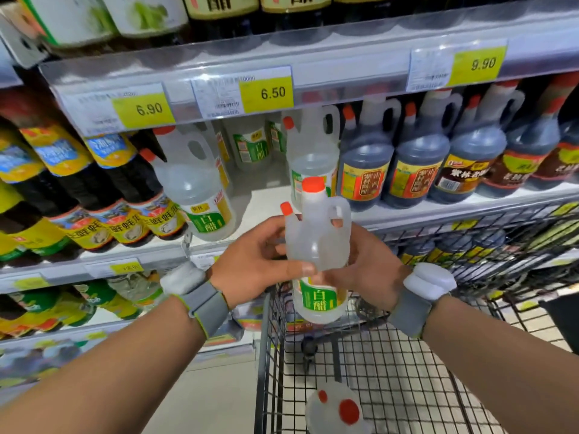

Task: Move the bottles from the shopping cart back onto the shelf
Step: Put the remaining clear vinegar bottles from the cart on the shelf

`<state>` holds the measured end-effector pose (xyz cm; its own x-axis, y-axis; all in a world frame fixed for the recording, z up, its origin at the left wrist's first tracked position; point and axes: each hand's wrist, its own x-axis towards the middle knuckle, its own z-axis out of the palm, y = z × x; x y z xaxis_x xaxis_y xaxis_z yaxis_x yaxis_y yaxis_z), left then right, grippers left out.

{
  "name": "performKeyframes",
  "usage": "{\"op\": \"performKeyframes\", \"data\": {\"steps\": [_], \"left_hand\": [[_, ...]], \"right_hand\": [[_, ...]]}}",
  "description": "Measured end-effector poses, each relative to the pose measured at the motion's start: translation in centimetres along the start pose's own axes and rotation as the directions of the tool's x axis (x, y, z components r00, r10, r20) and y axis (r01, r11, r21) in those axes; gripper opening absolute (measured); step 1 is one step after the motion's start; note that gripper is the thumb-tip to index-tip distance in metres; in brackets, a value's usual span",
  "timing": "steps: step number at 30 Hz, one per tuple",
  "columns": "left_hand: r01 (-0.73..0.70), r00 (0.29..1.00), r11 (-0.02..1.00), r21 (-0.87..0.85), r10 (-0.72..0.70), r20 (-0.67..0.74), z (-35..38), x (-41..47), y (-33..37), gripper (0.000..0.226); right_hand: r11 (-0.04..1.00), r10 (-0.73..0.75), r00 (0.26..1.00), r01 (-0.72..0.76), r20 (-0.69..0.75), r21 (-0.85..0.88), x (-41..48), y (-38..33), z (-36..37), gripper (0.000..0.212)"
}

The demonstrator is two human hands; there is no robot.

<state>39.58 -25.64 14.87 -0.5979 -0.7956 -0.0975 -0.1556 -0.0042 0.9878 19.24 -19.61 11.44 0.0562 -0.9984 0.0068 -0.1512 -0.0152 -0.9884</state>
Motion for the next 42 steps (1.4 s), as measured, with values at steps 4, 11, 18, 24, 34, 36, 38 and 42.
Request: {"op": "performKeyframes", "data": {"steps": [4, 11, 18, 24, 34, 36, 38, 42], "left_hand": [[-0.037, 0.999, 0.995, 0.095, 0.039, -0.019, 0.0, 0.3, 0.3, 0.075], [-0.082, 0.989, 0.959, 0.273, 0.112, -0.099, -0.9, 1.8, 1.2, 0.098], [-0.114, 0.935, 0.956, 0.269, 0.195, -0.296, -1.4, 3.1, 1.3, 0.093], [-0.143, 0.890, 0.968, 0.204, 0.216, -0.401, -1.9, 4.1, 1.1, 0.092], [-0.096, 0.859, 0.967, 0.235, 0.200, -0.471, -2.9, 5.2, 0.4, 0.098], [-0.074, 0.851, 0.968, 0.238, 0.186, -0.492, -3.1, 5.6, 0.5, 0.093], [-0.067, 0.844, 0.970, 0.235, 0.181, -0.504, -3.1, 5.9, 0.4, 0.087], [-0.037, 0.823, 0.974, 0.224, 0.157, -0.545, -2.9, 6.7, 0.2, 0.080]], "right_hand": [[0.999, -0.027, 0.998, 0.029, -0.064, 0.025, 1.5, -1.0, -0.1, 0.080], [0.991, -0.130, 0.988, 0.130, -0.084, -0.009, 4.0, -3.2, -0.4, 0.069], [0.983, -0.160, 0.986, 0.155, -0.049, -0.094, 6.9, -4.6, 0.1, 0.077], [0.945, -0.171, 0.985, 0.163, -0.001, -0.283, 7.6, -5.1, 0.4, 0.076], [0.627, -0.055, 0.996, -0.025, -0.076, -0.778, 6.9, -3.0, -1.0, 0.055], [0.571, -0.019, 0.995, -0.067, -0.095, -0.818, 6.9, -2.3, -1.5, 0.047], [0.540, 0.035, 0.995, -0.098, -0.094, -0.836, 7.1, -1.7, -1.8, 0.039], [0.588, 0.133, 0.989, -0.126, -0.058, -0.799, 6.4, 0.4, -2.1, 0.028]]}}
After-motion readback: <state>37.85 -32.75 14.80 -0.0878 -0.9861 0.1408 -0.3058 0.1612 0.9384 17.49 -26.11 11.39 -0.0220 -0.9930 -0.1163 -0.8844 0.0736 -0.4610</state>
